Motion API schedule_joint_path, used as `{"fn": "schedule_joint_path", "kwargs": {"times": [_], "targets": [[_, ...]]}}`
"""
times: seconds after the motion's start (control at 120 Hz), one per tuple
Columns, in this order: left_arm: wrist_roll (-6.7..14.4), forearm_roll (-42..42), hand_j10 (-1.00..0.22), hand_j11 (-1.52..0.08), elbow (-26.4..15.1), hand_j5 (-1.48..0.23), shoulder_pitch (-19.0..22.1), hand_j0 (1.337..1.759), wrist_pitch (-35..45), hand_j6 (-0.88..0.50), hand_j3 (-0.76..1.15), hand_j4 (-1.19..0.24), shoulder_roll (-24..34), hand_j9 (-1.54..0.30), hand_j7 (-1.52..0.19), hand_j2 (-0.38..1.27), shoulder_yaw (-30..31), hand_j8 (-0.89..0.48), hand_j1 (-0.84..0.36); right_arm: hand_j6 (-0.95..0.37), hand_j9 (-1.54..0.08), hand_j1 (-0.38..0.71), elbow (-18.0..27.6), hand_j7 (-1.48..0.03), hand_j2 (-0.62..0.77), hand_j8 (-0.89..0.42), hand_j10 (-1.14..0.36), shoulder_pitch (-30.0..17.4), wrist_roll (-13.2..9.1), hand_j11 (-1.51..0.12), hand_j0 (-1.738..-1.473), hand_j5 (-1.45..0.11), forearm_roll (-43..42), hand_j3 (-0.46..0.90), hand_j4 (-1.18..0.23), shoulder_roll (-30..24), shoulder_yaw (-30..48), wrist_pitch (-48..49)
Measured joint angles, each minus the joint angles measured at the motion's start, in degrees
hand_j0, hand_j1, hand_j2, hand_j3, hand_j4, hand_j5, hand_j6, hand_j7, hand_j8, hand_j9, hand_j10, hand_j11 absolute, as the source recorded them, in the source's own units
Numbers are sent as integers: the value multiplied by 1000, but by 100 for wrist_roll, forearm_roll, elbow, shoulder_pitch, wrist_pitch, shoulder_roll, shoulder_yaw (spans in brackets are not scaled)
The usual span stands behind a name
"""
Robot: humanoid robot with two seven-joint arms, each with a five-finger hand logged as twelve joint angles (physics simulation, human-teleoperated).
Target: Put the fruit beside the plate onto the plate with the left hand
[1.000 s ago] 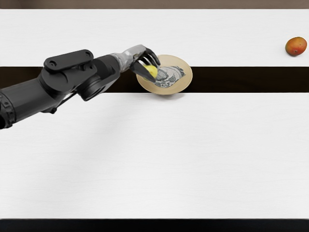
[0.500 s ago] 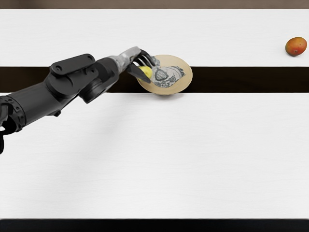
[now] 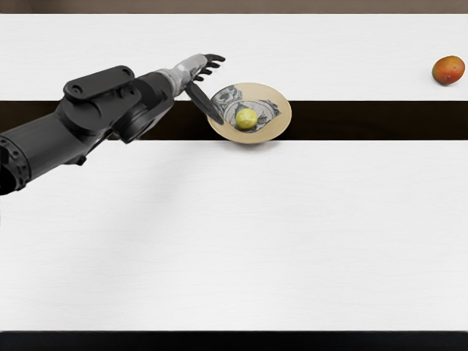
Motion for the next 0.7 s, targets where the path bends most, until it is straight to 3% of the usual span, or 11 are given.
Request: {"fn": "schedule_joint_path", "kwargs": {"times": [0.058,0.167,0.358,0.467,0.583,0.7], "targets": [[5,-120,-91,-123,-141,-124,-35,1658,-61,-88,0,-94,317,-123,-124,29,-127,-81,246,-16,-22,-329,-2,-22,-4,-16,-17,0,0,-22,-1658,-22,-1,0,-16,0,0,0],[11,-426,-57,-77,-792,-77,-30,1658,-634,-55,0,-59,1215,-77,-77,18,-442,-51,284,-16,-22,-329,-1,-22,-4,-16,-17,0,0,-22,-1658,-22,0,0,-16,0,0,0],[6,-1552,-26,-37,-2531,-37,262,1658,-1169,-25,0,-27,3303,-36,-37,8,-697,-23,318,-16,-22,-329,-1,-22,-3,-16,-17,0,0,-22,-1658,-22,0,0,-17,0,0,0],[9,-2237,-18,-26,-3307,-26,547,1658,-1643,-17,0,-18,4317,-26,-26,6,-730,-16,327,-16,-22,-329,0,-22,-3,-16,-16,0,0,-22,-1658,-22,-2,0,-17,0,0,0],[28,-2726,-13,-19,-3717,-19,811,1658,-2433,-12,0,-13,4977,-19,-19,5,-740,-11,332,-16,-22,-329,-3,-22,-3,-16,-16,0,0,-22,-1658,-22,-1,0,-16,0,0,0],[35,-2888,-10,-16,-3961,-15,895,1658,-2785,-9,0,-10,5171,-16,-16,4,-744,-9,336,-16,-22,-329,-2,-22,-3,-16,-16,0,0,-22,-1658,-22,0,0,-16,0,0,0]]}}
